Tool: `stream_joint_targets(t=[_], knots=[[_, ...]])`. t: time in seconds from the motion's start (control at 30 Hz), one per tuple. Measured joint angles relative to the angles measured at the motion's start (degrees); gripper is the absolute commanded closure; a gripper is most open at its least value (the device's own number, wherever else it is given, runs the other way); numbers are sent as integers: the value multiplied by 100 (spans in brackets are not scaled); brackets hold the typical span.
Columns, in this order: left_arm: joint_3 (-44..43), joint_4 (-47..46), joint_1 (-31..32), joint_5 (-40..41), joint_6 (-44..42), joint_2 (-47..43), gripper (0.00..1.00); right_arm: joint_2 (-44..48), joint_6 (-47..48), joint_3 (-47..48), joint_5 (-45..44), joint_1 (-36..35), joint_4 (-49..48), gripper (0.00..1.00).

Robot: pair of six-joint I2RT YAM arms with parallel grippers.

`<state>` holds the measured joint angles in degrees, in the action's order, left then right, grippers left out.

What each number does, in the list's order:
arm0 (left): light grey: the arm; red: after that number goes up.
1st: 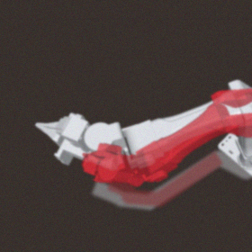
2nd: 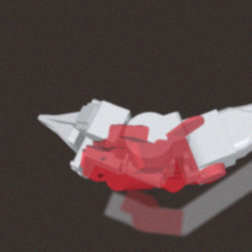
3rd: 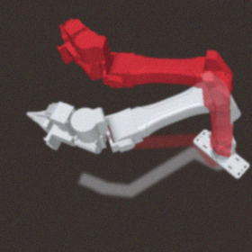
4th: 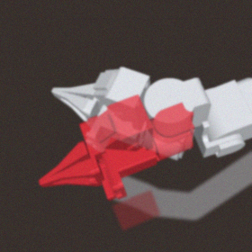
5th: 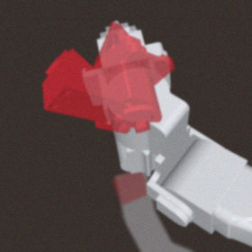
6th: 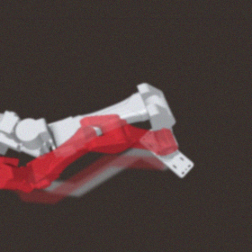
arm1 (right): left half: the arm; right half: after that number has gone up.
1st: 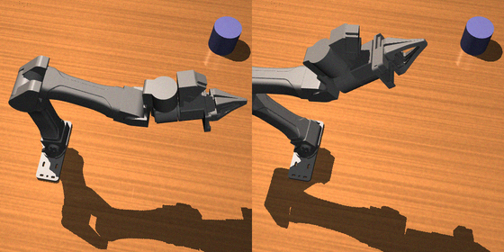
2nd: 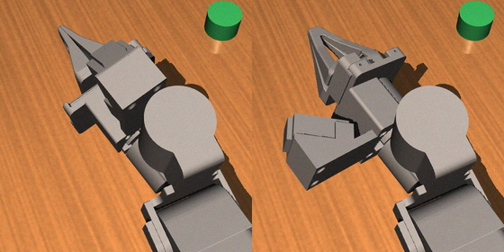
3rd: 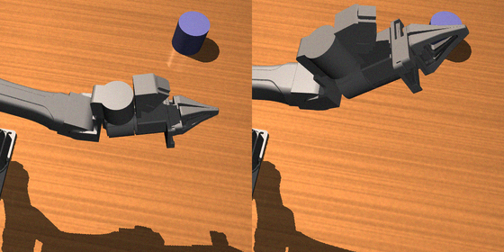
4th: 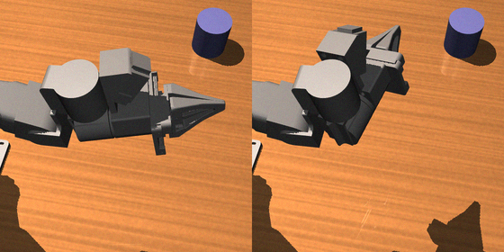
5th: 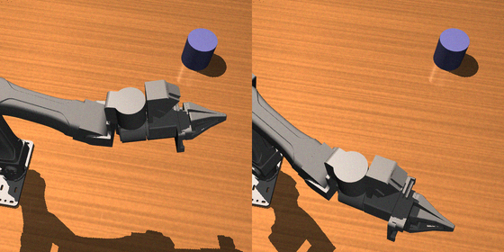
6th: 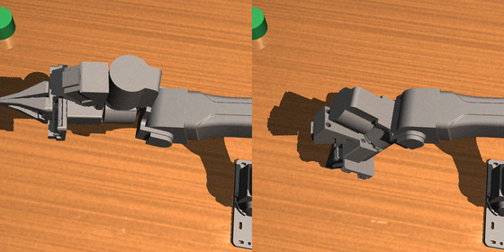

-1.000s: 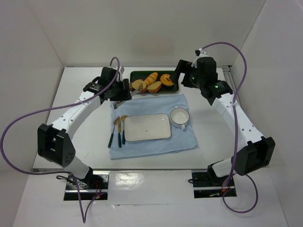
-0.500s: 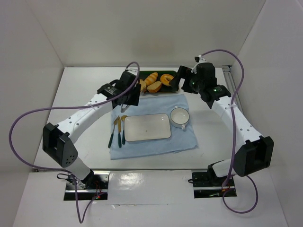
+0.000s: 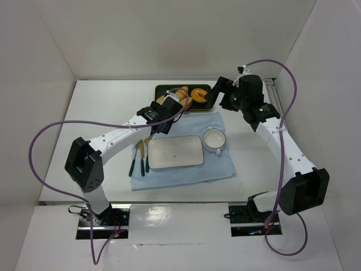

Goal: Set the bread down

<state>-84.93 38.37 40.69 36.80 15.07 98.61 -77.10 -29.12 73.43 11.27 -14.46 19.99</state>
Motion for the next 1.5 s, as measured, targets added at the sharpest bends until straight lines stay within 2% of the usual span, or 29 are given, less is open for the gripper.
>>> stream_joint_targets(t=[0.67,1.33,1.5], knots=[[168,-826,13,-120,-1021,225,28,2,-109,-79,114,227,2,0],[164,-1314,13,195,-1368,822,28,114,-109,-188,151,326,11,0],[76,-1340,13,249,-1384,977,35,114,-109,-188,151,326,11,0]])
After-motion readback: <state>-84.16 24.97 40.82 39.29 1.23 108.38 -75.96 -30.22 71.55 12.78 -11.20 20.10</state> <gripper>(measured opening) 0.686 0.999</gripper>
